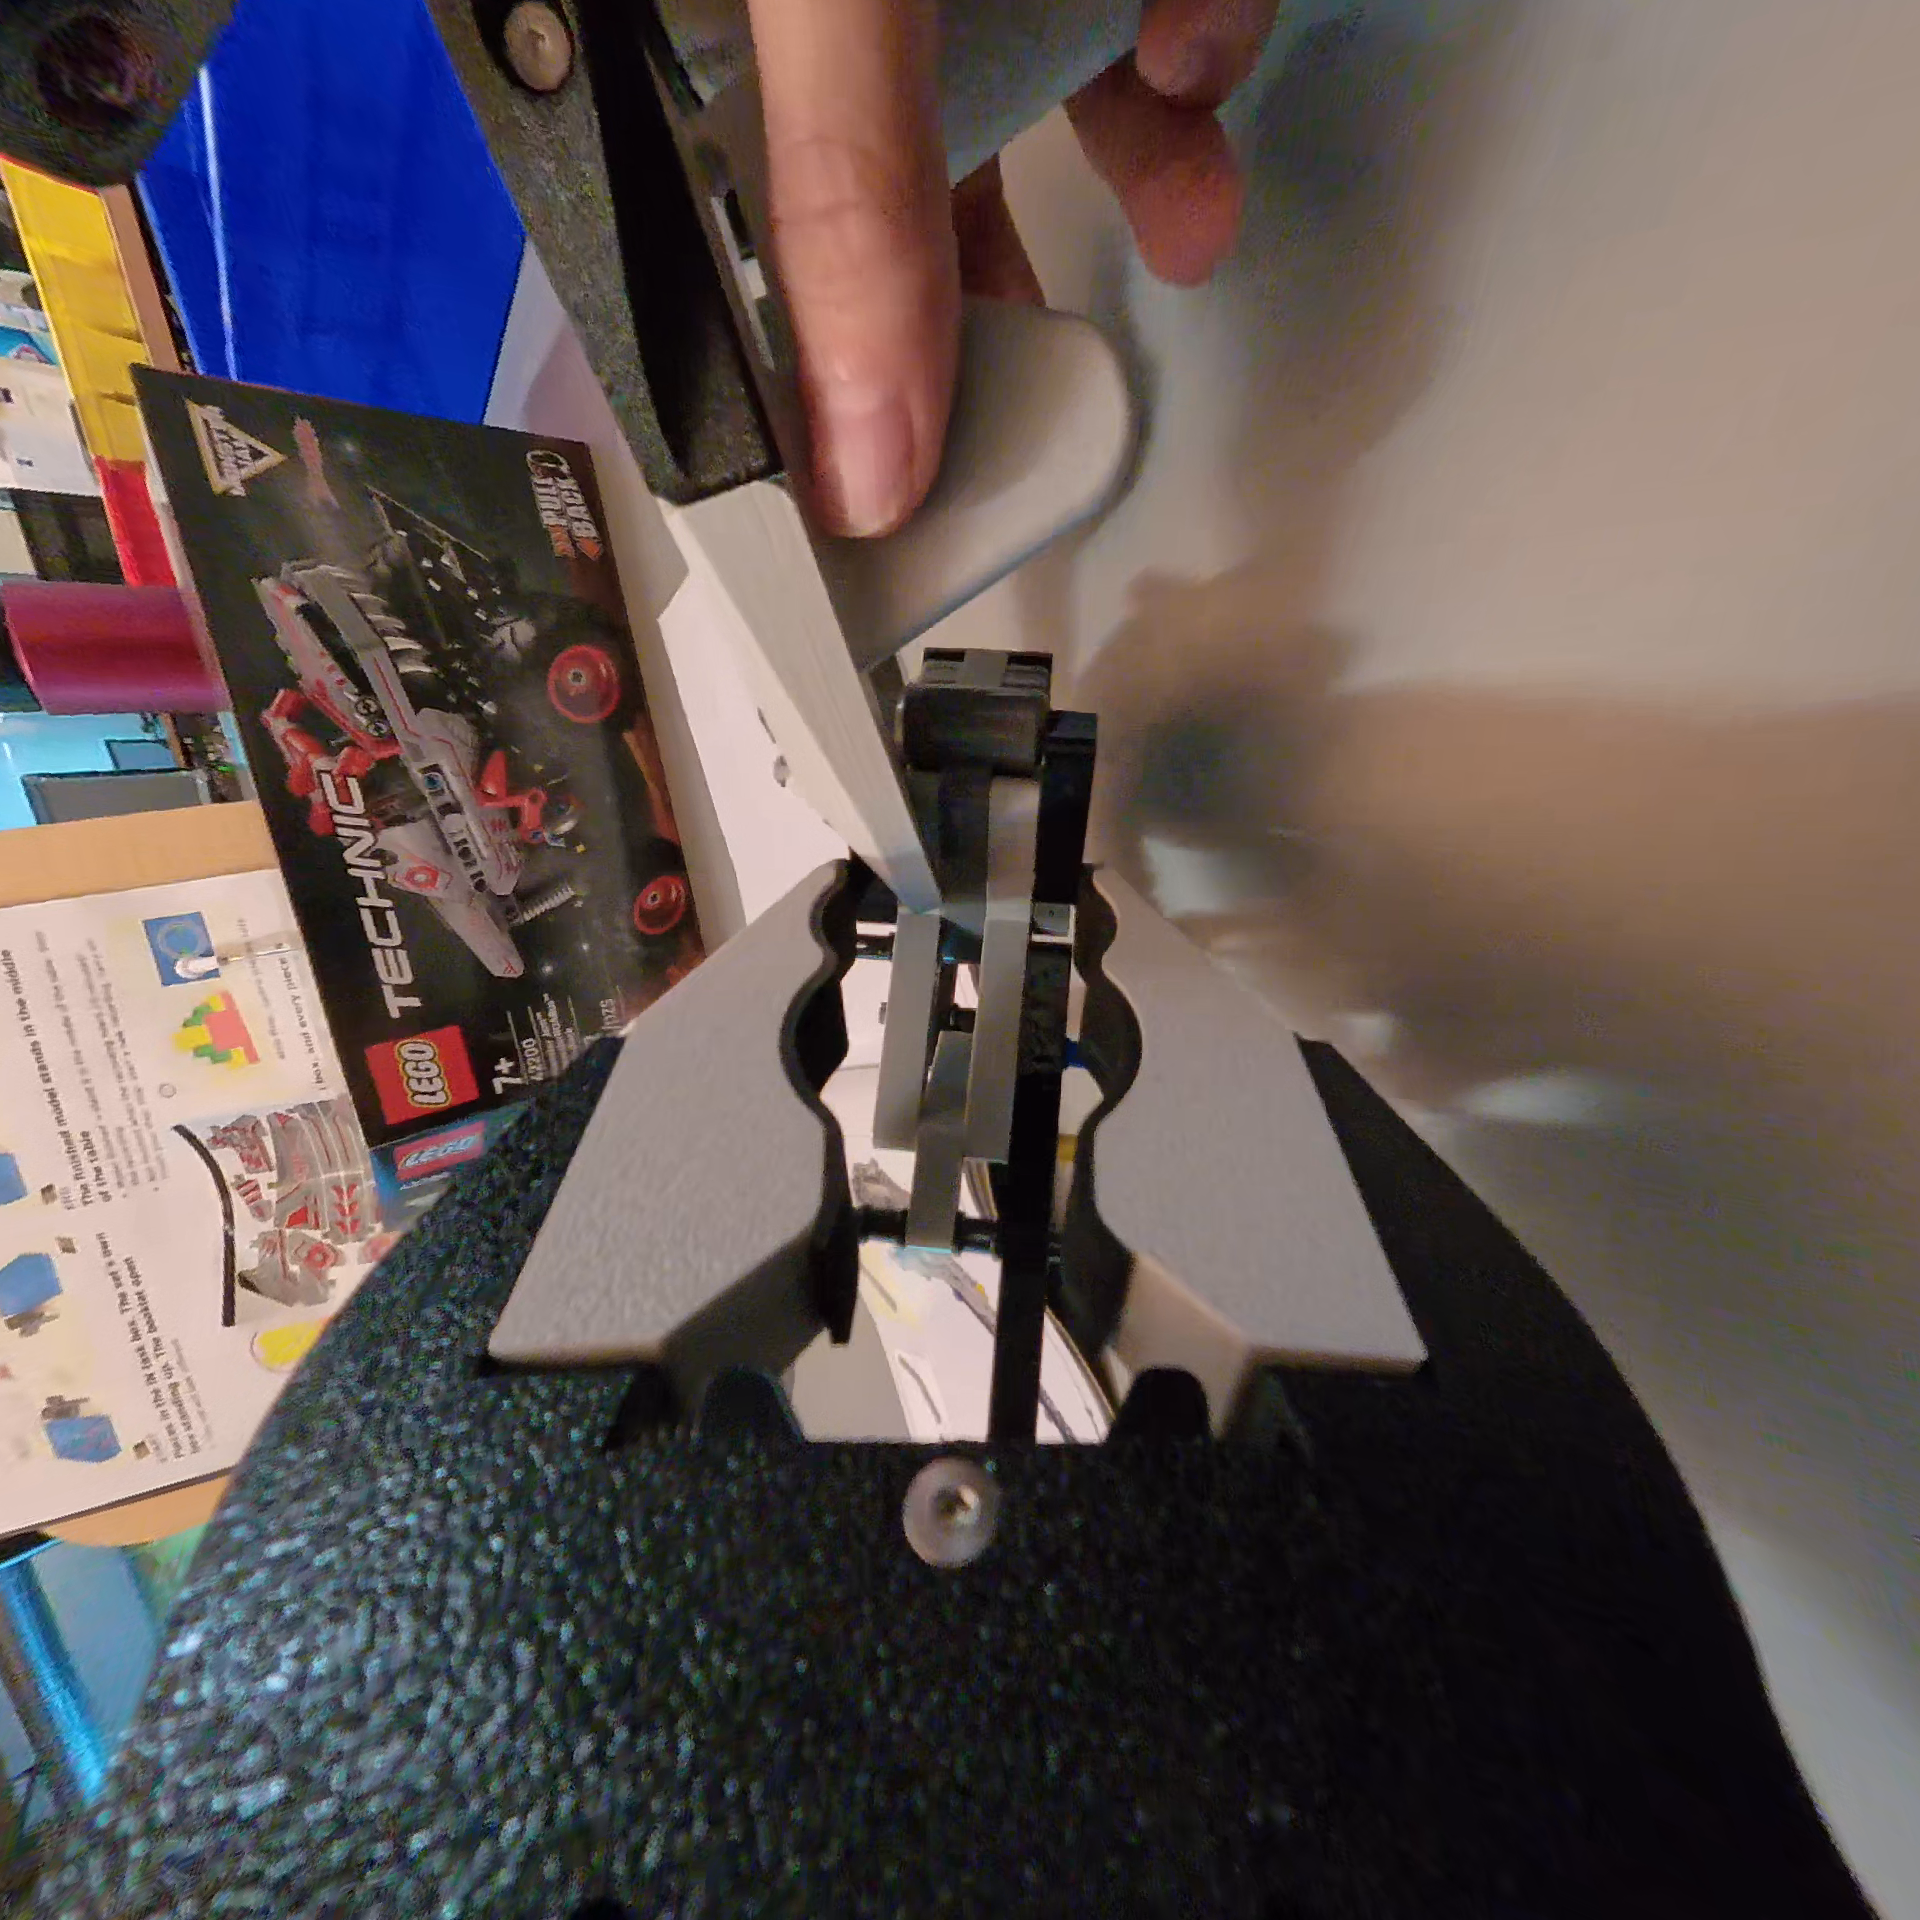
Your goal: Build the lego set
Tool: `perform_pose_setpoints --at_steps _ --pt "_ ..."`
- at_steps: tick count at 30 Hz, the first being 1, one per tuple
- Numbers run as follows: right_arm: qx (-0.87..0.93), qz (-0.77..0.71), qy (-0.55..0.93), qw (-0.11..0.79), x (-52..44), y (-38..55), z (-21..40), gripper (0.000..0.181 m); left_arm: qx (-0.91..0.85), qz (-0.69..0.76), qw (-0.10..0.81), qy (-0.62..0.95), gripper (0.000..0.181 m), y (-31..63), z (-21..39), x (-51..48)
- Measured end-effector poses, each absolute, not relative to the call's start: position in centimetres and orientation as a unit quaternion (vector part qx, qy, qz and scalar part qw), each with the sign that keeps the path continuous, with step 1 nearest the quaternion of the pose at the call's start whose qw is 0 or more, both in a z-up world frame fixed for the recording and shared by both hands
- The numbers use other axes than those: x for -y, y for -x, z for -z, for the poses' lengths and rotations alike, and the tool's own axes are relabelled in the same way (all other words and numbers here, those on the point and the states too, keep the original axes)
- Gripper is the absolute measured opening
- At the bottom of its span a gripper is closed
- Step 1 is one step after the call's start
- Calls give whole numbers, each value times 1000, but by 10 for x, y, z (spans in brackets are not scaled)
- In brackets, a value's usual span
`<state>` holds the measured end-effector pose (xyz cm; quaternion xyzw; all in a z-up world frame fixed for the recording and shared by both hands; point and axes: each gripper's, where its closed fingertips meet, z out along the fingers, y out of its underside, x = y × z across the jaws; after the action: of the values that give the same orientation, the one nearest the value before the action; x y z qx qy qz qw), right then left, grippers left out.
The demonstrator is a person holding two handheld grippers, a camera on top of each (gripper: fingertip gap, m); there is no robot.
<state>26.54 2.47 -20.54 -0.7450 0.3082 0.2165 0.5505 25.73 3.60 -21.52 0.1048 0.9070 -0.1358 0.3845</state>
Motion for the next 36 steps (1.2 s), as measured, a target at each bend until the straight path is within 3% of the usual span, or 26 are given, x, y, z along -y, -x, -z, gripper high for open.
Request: perform_pose_setpoints --at_steps 12,14,19,21,27,31,33,36 --pt "-305 -186 742 568 -28 -273 202 52 -887 161 420 -98 40 -263 211 -34" --pt "-306 -182 735 577 -27 -275 199 52 -864 161 465 -108 50 -265 202 -32" --pt "-305 -183 729 585 -23 -277 198 51 -859 163 478 -88 50 -262 197 -33" --pt "-308 -180 727 586 -23 -279 198 35 -860 164 475 -90 53 -260 198 -32" --pt "-285 -170 759 561 -21 -271 208 33 -868 156 462 -96 52 -253 207 -30" --pt "-233 -178 782 550 -14 -256 207 44 -873 154 451 -109 53 -244 212 -28" --pt "-226 -158 793 544 -10 -257 210 58 -869 164 454 -111 47 -239 208 -25" --pt "-199 -155 802 542 -6 -250 208 62 -873 205 434 -86 44 -230 198 -24"
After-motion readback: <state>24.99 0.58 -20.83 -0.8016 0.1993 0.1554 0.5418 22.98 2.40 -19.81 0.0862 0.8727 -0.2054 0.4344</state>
